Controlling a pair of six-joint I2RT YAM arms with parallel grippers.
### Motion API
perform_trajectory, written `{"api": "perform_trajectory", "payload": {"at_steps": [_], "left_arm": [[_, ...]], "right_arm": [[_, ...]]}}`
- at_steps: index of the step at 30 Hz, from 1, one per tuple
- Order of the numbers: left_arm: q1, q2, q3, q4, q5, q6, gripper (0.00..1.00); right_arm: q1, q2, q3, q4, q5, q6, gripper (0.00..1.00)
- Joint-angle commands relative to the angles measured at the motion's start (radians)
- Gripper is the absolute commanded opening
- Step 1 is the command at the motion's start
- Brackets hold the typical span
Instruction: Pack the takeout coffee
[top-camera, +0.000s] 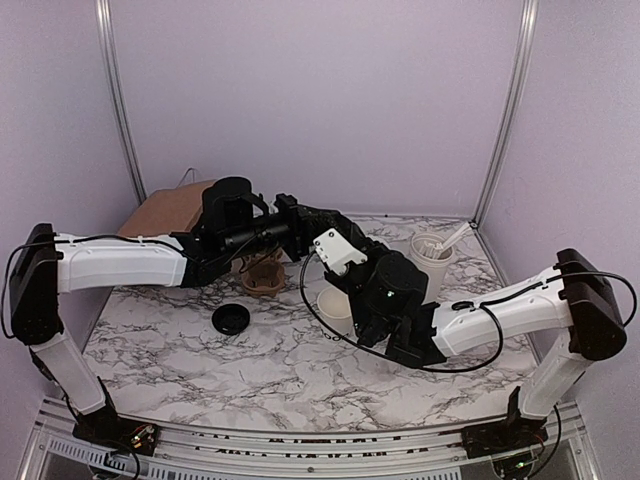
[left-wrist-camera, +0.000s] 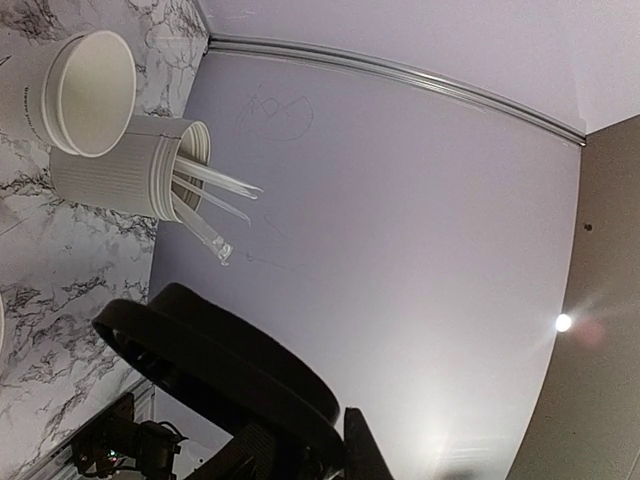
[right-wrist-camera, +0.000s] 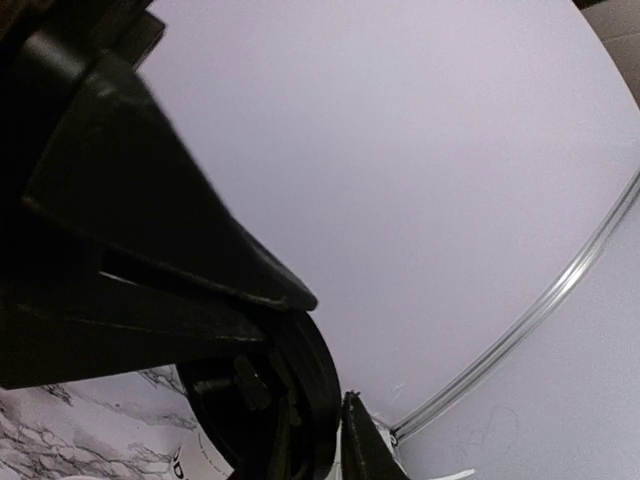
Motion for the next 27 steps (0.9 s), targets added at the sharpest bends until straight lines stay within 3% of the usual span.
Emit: {"api": "perform_trajectory", "payload": {"at_steps": [1, 3, 5, 9, 12, 16, 23, 27], "left_arm": [[0.001, -0.001, -0.006, 0.077, -0.024, 0.038, 0.00], [0.006, -0.002, -0.004, 0.093, -0.020, 0.052, 0.00], [0.014, -0.005, -0.004, 0.113, -0.012, 0.067, 0.00], [0.029, -0.008, -0.007, 0.162, 0.008, 0.090, 0.00], [0.037, -0.005, -0.005, 0.190, 0.026, 0.114, 0.00], [0.058, 0.018, 0.018, 0.236, 0.090, 0.151, 0.00], [0.107, 0.085, 0.077, 0.377, 0.303, 0.217, 0.00], [0.107, 0.101, 0.092, 0.473, 0.397, 0.255, 0.00]], "right_arm": [[0.027, -0.012, 0.047, -0.088, -0.046, 0.085, 0.26], [0.026, -0.036, 0.048, -0.160, -0.058, 0.167, 0.45], [0.025, -0.065, 0.057, -0.263, -0.081, 0.260, 0.58], [0.002, -0.141, 0.101, -0.579, -0.196, 0.522, 0.75], [-0.029, -0.200, 0.126, -0.769, -0.319, 0.679, 0.82], [-0.084, -0.298, 0.115, -0.888, -0.541, 0.850, 0.87], [-0.271, -0.422, 0.102, -0.954, -0.986, 1.095, 0.90], [-0.418, -0.457, 0.067, -0.872, -1.261, 1.275, 0.90]]}}
